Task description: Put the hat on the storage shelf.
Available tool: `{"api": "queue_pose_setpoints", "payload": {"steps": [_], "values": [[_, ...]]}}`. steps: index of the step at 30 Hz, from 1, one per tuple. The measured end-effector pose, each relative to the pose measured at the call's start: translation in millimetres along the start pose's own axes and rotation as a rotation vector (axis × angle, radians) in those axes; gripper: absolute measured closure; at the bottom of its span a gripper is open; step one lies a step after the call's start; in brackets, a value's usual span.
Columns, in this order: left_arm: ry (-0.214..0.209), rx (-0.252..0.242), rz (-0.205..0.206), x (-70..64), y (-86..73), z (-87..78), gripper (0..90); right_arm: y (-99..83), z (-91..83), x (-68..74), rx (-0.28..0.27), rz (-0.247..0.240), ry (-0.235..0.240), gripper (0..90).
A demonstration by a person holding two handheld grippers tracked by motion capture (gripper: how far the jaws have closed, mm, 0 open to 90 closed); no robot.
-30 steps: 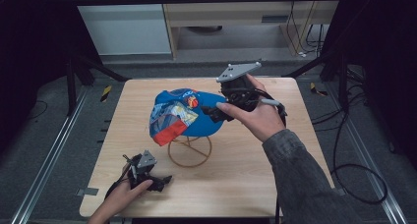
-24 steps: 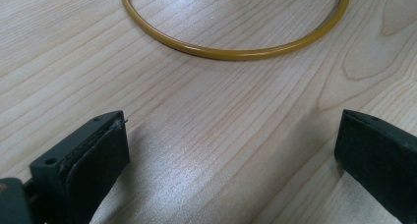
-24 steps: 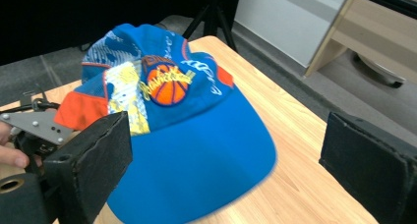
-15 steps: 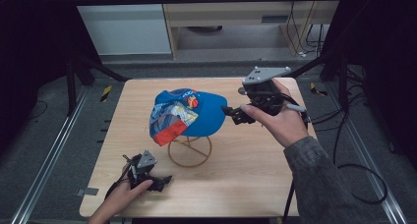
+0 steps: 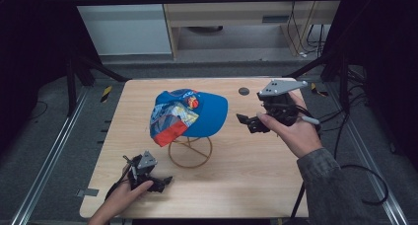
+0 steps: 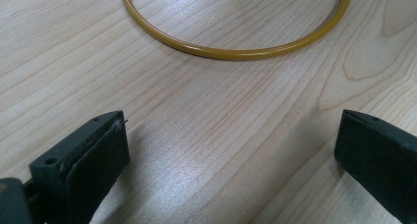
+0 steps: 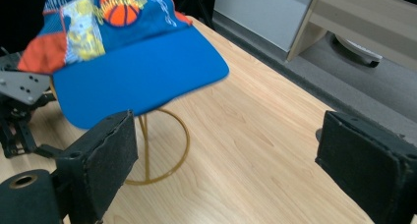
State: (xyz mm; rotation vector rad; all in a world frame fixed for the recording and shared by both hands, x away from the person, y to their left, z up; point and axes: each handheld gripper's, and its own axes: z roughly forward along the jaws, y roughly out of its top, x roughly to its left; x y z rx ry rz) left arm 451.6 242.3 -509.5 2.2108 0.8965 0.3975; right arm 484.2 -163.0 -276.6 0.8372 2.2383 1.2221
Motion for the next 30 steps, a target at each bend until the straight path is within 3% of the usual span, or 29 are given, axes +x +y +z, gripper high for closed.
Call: {"api": "queue_pose_setpoints", "payload": {"steps": [12, 30], "values": [[-0.001, 0.003, 0.0, 0.0, 0.0, -0.2, 0.0, -39.5, 0.1, -7.7, 0.027, -0.006, -0.037, 10.1], [-0.001, 0.003, 0.0, 0.0, 0.0, -0.2, 0.0, -114.0, 31.3, -3.4, 0.107, 0.033, -0.06, 13.4]]}}
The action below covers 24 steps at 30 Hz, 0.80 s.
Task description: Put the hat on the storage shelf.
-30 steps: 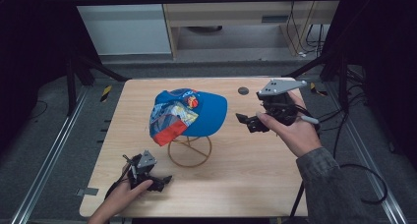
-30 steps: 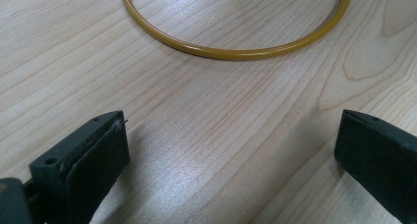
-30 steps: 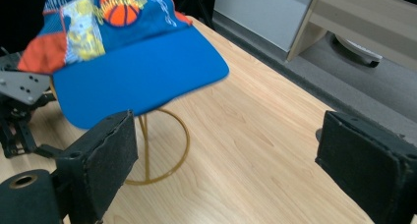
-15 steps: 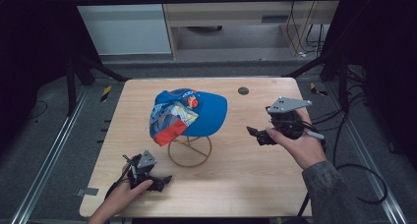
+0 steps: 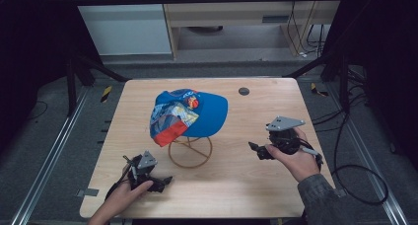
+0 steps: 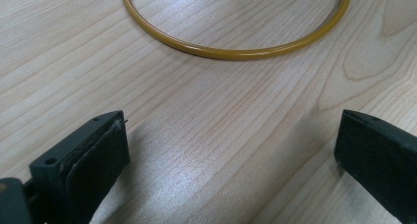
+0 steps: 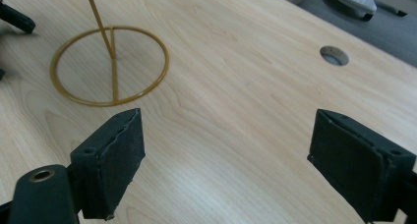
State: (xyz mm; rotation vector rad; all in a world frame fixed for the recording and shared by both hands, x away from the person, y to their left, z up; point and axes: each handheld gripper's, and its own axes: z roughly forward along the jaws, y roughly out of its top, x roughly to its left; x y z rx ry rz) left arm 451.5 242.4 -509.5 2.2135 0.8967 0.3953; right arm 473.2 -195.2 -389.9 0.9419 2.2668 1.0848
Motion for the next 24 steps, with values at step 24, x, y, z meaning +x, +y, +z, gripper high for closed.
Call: {"api": "queue_pose_setpoints", "payload": {"steps": [24], "values": [[0.0, 0.0, 0.0, -0.1, 0.0, 0.0, 0.0, -57.0, 32.5, 3.8, 0.035, 0.091, 0.008, 13.7]]}}
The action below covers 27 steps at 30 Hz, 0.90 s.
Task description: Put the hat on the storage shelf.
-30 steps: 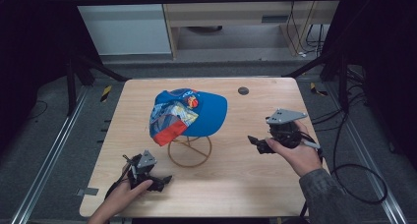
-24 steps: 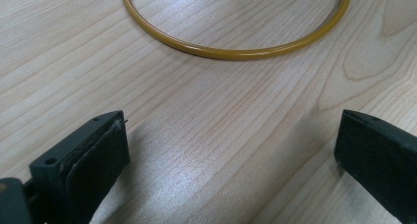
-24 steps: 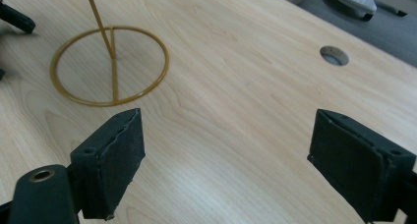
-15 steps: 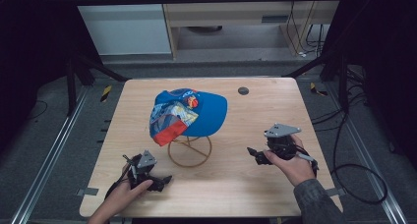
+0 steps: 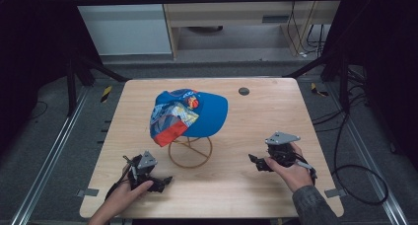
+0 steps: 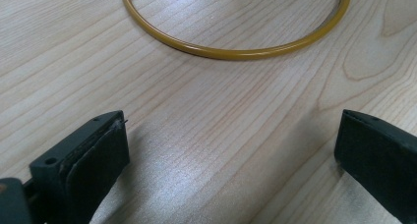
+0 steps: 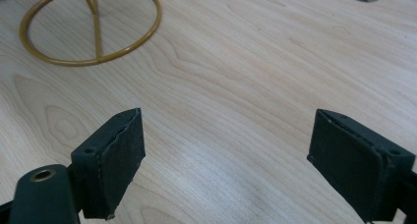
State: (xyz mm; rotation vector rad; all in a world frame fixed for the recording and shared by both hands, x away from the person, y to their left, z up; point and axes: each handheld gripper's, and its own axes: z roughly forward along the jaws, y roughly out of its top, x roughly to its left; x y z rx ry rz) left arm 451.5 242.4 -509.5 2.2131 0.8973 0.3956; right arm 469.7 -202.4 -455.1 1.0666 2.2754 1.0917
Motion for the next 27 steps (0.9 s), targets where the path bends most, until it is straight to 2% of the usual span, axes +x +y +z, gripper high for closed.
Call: {"api": "queue_pose_setpoints", "payload": {"steps": [2, 14, 19, 27], "values": [[0.0, 0.0, 0.0, 0.0, 0.0, 0.0, 0.0, -1.9, 1.2, -0.1, 0.0, 0.0, -0.003, 13.6], [0.0, 0.0, 0.0, 0.0, 0.0, 0.0, 0.0, -18.9, 20.6, -1.1, 0.006, 0.073, -0.018, 12.9], [0.0, 0.0, 0.0, 0.0, 0.0, 0.0, 0.0, -23.1, 29.6, 0.8, 0.028, 0.103, -0.018, 12.5], [0.0, 0.0, 0.0, 0.0, 0.0, 0.0, 0.0, -30.1, 37.5, 3.5, 0.052, 0.12, -0.029, 11.3]]}}
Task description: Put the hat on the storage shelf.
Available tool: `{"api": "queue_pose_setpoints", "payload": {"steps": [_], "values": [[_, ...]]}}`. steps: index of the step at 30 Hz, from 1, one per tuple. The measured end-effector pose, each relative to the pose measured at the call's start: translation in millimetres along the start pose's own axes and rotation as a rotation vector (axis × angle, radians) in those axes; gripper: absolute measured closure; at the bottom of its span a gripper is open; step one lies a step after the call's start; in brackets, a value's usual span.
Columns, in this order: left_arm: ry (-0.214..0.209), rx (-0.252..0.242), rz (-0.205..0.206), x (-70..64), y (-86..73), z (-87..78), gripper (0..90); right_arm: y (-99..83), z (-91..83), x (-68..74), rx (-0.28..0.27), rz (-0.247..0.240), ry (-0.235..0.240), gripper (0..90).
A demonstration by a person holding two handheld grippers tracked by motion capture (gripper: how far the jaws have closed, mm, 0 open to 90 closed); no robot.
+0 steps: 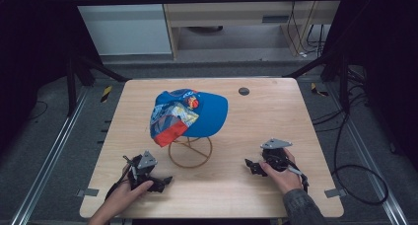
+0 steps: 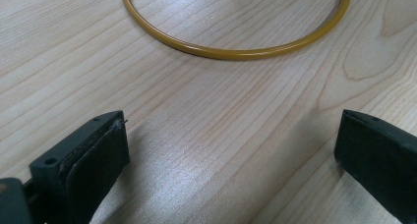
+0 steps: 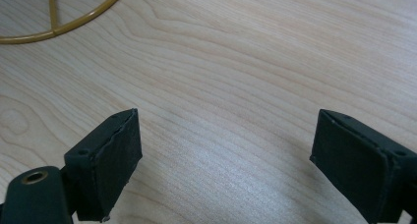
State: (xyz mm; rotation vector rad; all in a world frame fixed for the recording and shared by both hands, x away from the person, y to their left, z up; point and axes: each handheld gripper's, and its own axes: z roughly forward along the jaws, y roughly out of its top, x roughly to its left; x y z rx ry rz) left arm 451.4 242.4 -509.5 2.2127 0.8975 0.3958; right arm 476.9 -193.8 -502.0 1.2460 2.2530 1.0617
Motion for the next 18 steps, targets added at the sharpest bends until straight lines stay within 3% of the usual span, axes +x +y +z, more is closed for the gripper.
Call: {"api": "queue_pose_setpoints", "payload": {"steps": [9, 12, 13, 18], "values": [[0.0, 0.0, 0.0, 0.0, 0.0, 0.0, 0.0, -5.1, 8.2, 5.1, 0.01, 0.003, -0.023, 9.9], [0.0, 0.0, 0.0, 0.0, 0.0, 0.0, 0.0, -5.0, 8.6, 6.0, 0.014, -0.009, -0.029, 9.7], [0.0, 0.0, 0.0, 0.0, 0.0, 0.0, 0.0, -5.2, 9.3, 9.5, 0.025, -0.044, -0.042, 9.5], [0.001, -0.001, -0.001, -0.1, 0.0, 0.1, 0.0, -6.5, 8.4, 14.4, 0.023, -0.024, -0.06, 9.3]]}}
